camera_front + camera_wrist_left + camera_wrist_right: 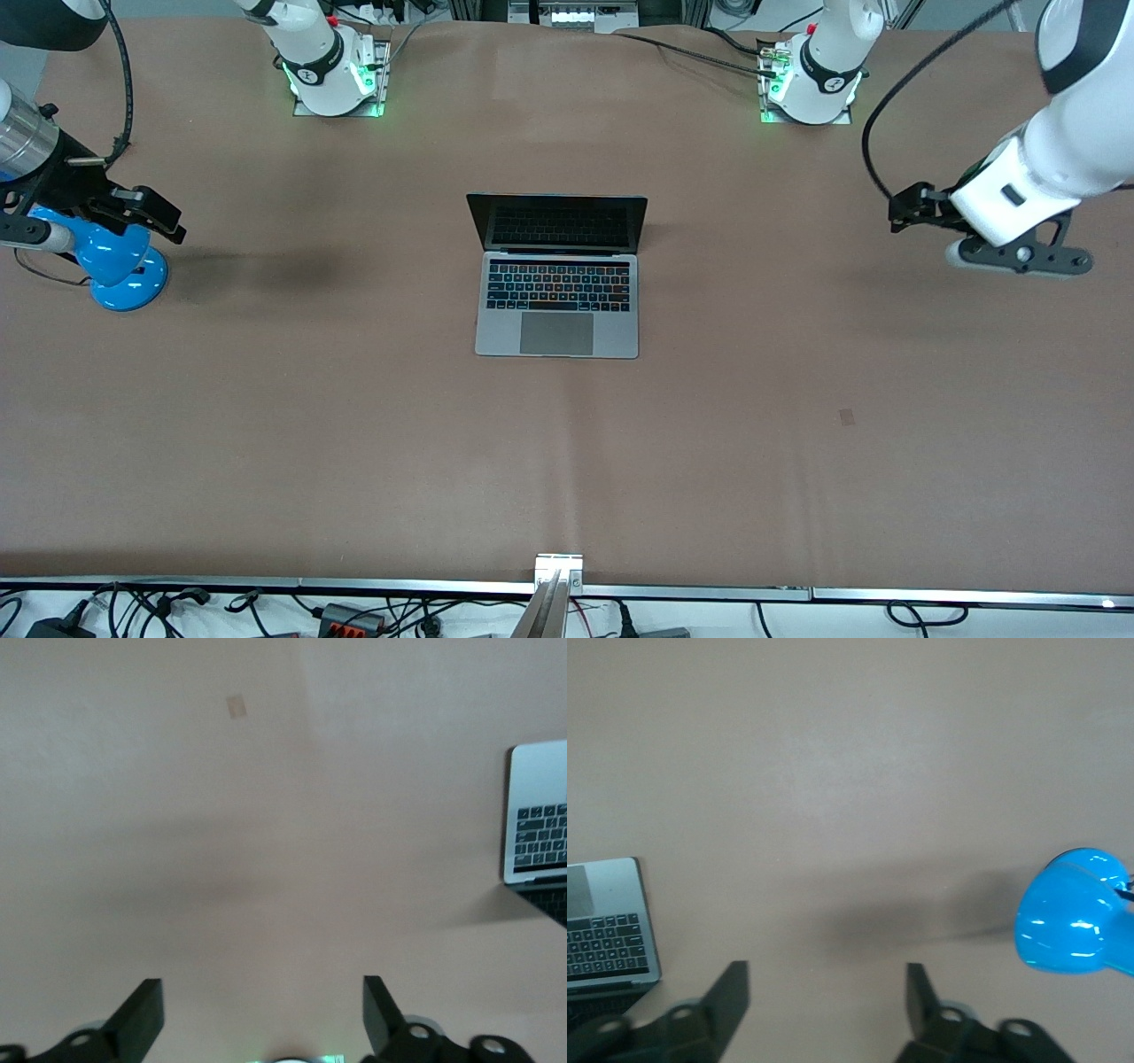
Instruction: Close laptop with both arms from behind
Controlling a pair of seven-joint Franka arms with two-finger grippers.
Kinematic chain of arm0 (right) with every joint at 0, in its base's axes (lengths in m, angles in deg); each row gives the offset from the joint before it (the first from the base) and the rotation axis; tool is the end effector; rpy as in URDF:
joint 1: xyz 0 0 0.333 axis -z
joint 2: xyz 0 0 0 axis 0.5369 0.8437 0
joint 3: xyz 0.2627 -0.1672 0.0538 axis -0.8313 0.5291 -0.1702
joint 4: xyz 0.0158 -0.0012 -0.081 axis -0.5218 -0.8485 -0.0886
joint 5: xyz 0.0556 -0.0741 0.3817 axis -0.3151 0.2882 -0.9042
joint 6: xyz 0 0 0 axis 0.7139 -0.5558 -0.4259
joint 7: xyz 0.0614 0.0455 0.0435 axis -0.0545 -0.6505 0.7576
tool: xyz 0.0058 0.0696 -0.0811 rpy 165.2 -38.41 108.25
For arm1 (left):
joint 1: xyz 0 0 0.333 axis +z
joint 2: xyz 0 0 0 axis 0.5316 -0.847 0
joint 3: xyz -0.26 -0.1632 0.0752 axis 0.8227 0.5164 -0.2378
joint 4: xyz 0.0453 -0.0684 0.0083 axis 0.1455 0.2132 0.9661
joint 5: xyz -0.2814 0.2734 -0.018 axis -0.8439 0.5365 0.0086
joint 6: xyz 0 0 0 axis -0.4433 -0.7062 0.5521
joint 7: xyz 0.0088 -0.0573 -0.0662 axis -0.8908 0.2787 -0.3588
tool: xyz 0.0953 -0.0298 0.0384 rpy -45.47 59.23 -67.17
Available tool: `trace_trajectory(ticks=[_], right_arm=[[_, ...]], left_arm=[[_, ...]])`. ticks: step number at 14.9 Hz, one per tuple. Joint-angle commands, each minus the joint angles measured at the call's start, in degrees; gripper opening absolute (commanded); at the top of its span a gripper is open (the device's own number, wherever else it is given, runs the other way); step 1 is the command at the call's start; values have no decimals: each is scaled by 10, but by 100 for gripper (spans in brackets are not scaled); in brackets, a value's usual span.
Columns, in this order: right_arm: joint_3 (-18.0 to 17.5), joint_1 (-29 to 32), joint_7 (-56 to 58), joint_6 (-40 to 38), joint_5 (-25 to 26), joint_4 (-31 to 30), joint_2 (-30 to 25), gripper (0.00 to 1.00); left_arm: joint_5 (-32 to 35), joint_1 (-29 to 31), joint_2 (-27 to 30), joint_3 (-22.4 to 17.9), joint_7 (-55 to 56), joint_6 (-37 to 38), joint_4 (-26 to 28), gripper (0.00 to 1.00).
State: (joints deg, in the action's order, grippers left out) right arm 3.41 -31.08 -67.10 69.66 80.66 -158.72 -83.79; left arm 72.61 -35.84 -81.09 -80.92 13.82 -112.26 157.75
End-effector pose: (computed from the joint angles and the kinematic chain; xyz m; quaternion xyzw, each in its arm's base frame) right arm 0.5450 0.0061 0.5644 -0.9972 0.0734 -0.0086 0.0124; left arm 0.5621 -0.0644 0.5515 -0.9937 0.0554 0.0968 0.0142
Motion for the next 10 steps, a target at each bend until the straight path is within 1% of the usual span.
trace_trajectory(ticks=[1,2,3,4,7,8,10], right_arm=[[-10,7,-6,-17,-15,-12,-12,0],[-10,5,-13,-19,-15,-14,-11,0],[-11,4,-19,-20,-16,-20,-9,0],[-16,-3,-27,-19,-19,-29,-9,0],[-35,-8,-70,-23,-49,-68,-9,0],[-42,-9,-72,-23,-55,-78,-10,0],[-45,-12,-73,-21,-83,-96,-10,0]], left_arm=[[-11,5,-2,-1,-16,29,-10,30],[-11,4,-2,-1,-15,43,-11,11],[-11,4,-2,0,-15,50,-11,1],[-11,4,-2,0,-16,53,-10,1],[-13,2,-2,1,-15,65,-8,1],[-22,0,0,1,-16,69,-5,1],[-48,-1,3,1,-11,102,-3,1]])
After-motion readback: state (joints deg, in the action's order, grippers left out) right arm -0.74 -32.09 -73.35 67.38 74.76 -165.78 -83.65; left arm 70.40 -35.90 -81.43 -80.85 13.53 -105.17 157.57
